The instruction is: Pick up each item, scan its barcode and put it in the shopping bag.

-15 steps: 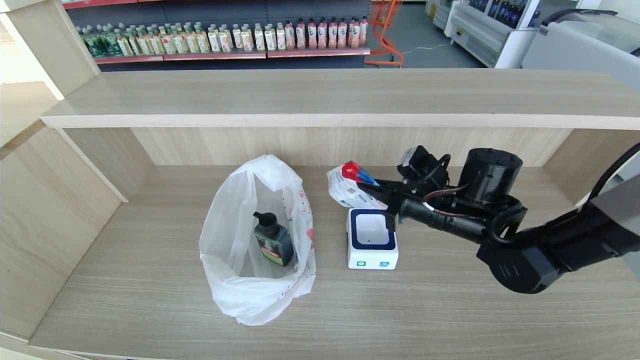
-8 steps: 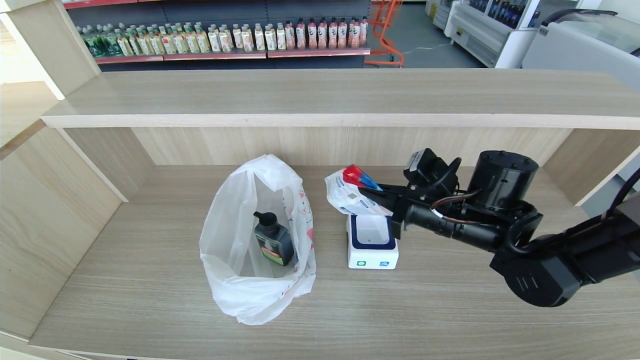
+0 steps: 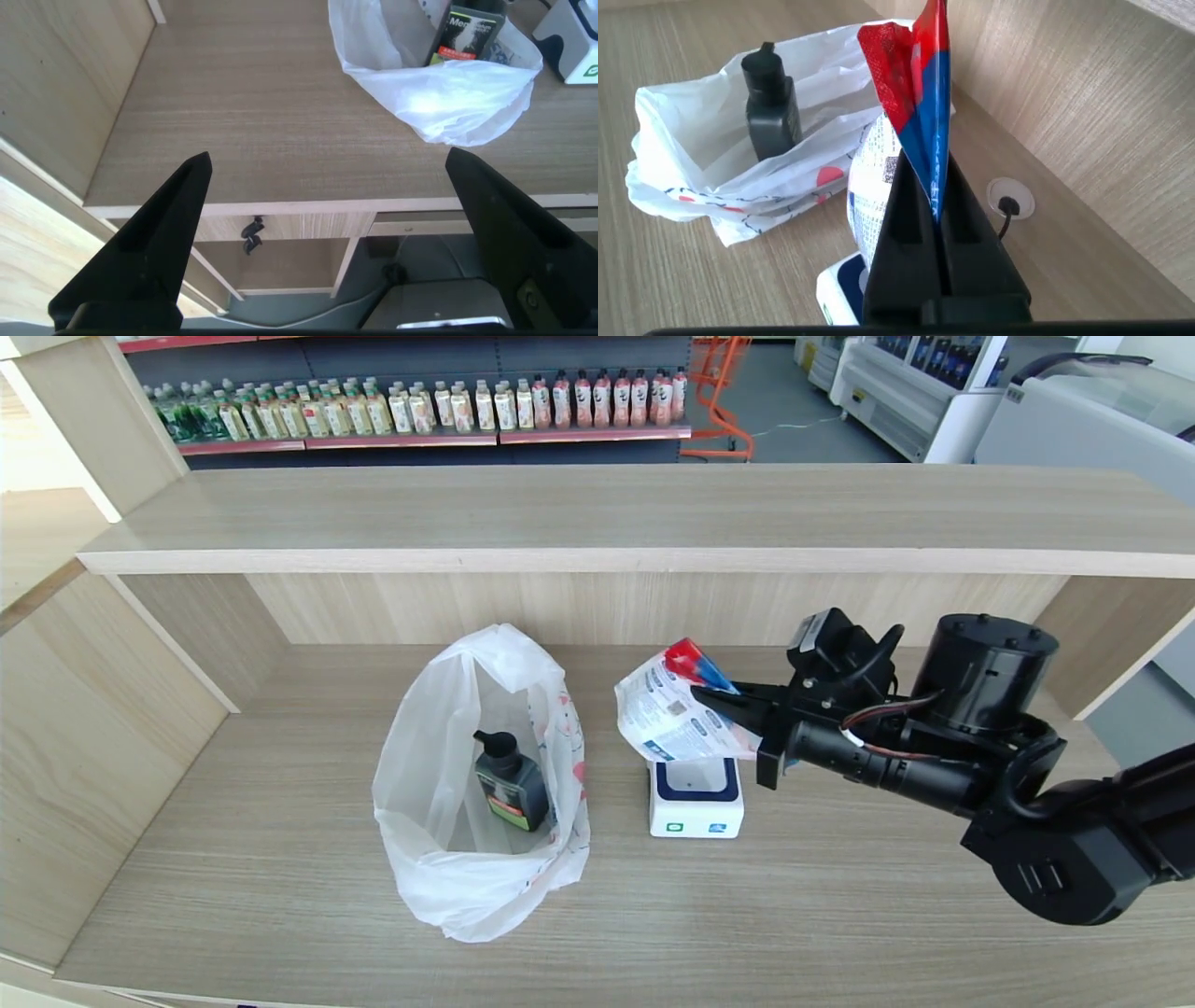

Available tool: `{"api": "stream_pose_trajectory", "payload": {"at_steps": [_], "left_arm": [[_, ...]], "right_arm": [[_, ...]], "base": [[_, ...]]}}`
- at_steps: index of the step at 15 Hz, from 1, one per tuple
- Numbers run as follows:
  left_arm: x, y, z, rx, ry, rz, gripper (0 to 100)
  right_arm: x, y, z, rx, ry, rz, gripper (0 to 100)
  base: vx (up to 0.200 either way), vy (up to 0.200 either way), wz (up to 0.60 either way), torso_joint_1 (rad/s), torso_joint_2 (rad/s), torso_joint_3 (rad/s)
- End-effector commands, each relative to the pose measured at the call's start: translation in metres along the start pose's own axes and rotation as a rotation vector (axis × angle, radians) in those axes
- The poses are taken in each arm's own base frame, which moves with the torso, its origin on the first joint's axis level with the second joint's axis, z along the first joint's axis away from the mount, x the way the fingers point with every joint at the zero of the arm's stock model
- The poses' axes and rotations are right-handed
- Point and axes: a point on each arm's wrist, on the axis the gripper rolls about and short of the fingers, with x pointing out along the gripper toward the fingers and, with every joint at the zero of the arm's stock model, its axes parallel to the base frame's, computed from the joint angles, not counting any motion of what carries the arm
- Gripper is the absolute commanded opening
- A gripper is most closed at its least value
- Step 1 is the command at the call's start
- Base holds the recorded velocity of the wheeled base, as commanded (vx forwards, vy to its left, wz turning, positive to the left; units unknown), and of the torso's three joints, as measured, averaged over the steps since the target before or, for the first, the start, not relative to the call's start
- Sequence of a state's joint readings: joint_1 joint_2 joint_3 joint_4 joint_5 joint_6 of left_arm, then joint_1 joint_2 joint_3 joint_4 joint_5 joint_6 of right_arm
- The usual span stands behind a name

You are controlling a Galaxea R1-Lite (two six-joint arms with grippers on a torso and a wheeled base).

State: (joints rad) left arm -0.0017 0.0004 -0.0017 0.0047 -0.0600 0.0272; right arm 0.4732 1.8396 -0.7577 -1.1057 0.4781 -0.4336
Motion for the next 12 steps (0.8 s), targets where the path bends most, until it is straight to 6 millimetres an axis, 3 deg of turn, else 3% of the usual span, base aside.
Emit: {"api": "stream_pose_trajectory", "payload": {"at_steps": [1, 6, 12], "left_arm": [[0.000, 0.000, 0.000, 0.000, 0.000, 0.000, 100], [0.000, 0.000, 0.000, 0.000, 0.000, 0.000, 100], [0.000, 0.000, 0.000, 0.000, 0.000, 0.000, 100]], "right_arm": [[-0.005, -0.002, 0.012, -0.009, -0.024, -0.008, 0], [-0.011, -0.004, 0.007, -0.003, -0.003, -0.018, 0], [-0.018, -0.003, -0.023, -0.010, 0.063, -0.029, 0]], "base": [[0.000, 0.000, 0.00, 0.000, 0.00, 0.000], [0.000, 0.000, 0.00, 0.000, 0.00, 0.000], [0.000, 0.000, 0.00, 0.000, 0.00, 0.000]]}}
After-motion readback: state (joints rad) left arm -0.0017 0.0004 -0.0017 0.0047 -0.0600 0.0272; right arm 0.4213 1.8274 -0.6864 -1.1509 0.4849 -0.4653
